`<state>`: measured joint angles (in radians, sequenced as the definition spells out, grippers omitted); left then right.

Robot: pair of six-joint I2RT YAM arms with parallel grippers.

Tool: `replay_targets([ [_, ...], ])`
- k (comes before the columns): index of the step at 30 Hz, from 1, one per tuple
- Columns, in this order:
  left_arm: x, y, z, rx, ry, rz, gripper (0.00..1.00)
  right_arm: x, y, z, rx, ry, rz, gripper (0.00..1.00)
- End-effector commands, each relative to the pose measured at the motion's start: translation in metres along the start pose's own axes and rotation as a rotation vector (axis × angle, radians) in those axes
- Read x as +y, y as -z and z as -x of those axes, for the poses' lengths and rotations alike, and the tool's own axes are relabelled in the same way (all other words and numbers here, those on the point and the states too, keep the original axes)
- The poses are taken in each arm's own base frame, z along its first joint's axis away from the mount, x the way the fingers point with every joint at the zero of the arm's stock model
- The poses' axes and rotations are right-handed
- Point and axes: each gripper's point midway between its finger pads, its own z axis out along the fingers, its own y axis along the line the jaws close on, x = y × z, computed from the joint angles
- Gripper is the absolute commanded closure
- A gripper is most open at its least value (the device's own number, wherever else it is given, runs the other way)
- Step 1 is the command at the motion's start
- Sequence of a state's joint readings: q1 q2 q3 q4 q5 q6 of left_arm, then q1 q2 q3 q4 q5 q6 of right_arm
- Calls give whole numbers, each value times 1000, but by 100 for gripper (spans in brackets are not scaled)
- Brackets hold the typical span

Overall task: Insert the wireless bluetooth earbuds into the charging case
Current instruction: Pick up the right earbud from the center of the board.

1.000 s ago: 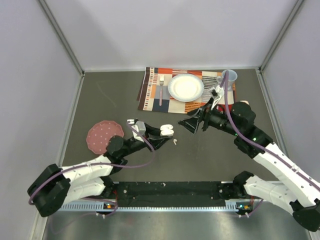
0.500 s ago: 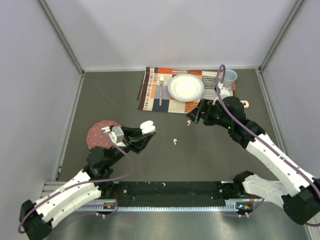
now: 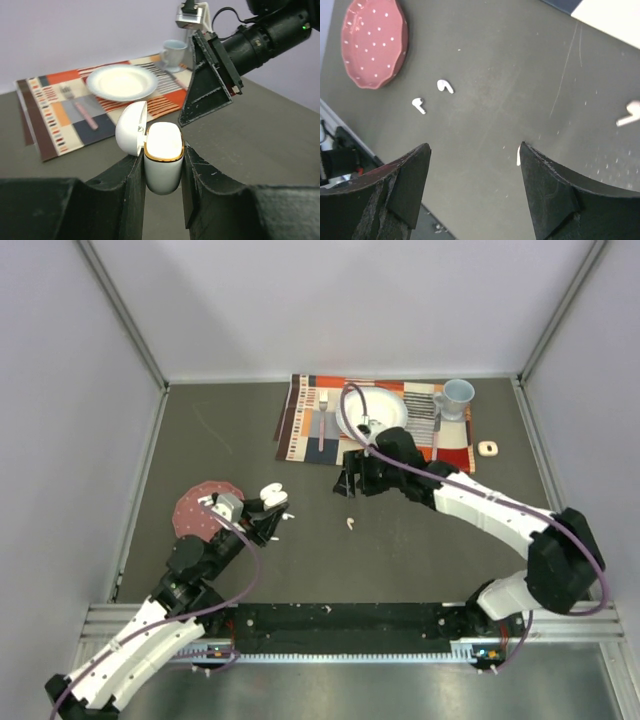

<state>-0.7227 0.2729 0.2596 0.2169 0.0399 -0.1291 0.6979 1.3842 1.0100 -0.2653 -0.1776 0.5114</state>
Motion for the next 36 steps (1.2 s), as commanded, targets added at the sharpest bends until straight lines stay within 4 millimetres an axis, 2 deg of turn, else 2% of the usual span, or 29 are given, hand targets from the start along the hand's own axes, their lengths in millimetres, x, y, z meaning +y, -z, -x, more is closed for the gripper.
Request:
replay_targets([
  [1,19,6,9,3,-16,75,100,20,-27,19,-32,245,128,29],
  [3,28,9,8,14,-11,117,100,23,-44,19,-1,338,172,32],
  [4,35,11,9,17,-11,150,100,28,-48,18,7,357,207,38],
  [7,44,13,15,-1,-22,194,100,37,-68,15,21,452,298,37],
  [8,53,15,21,-18,-28,240,100,36,-74,16,25,463,302,37],
  [9,56,15,23,-23,-32,253,100,39,-78,22,15,488,311,38],
  [10,60,17,24,-21,-42,270,100,36,-87,16,42,488,319,38],
  [12,67,19,29,-29,-53,300,100,44,-93,19,42,523,340,39],
  [14,72,21,30,-37,-45,323,100,46,-103,10,66,538,343,41],
  [16,74,21,28,-37,-38,322,100,51,-109,9,58,596,354,41],
  [20,83,20,22,-25,-8,331,100,58,-127,-11,99,630,351,41],
  [22,85,18,19,-13,10,321,100,65,-133,-17,100,646,352,41],
  [23,91,19,23,-28,11,337,100,67,-135,-18,97,649,357,41],
  [25,91,19,28,-44,24,320,100,73,-141,-23,102,651,370,41],
  [27,106,22,27,-27,20,370,100,77,-145,-28,108,658,384,41],
  [28,105,22,25,-22,30,353,100,82,-147,-32,109,665,392,41],
  [30,114,24,32,-57,42,371,100,81,-153,-36,116,680,387,42],
  [31,114,24,27,-56,79,356,100,84,-155,-37,116,688,392,42],
  [32,123,30,28,-71,80,393,100,85,-157,-37,114,694,394,42],
  [36,128,37,28,-81,90,408,100,85,-162,-41,124,704,406,43],
])
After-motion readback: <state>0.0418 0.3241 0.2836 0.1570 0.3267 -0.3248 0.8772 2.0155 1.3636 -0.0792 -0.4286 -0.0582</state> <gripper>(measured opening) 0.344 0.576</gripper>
